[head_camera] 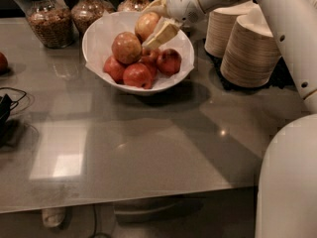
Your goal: Pick apple from white bowl
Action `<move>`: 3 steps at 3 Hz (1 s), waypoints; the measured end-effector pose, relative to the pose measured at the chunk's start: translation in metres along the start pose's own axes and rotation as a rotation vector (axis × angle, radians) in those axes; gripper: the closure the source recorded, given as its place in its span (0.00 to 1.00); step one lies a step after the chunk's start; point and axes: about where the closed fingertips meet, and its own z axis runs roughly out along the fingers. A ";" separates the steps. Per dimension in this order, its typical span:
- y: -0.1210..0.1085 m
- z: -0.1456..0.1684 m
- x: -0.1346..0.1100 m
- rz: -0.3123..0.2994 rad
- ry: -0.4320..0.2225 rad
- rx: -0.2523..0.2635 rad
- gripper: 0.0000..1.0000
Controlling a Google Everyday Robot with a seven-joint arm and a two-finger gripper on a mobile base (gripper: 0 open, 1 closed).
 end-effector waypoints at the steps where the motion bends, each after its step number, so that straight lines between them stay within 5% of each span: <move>1: 0.013 -0.013 -0.027 -0.052 -0.063 0.022 1.00; 3: 0.073 -0.041 -0.047 -0.034 -0.151 0.094 1.00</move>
Offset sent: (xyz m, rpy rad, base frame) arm -0.1005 -0.0182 0.0150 0.1868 -0.0677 0.0334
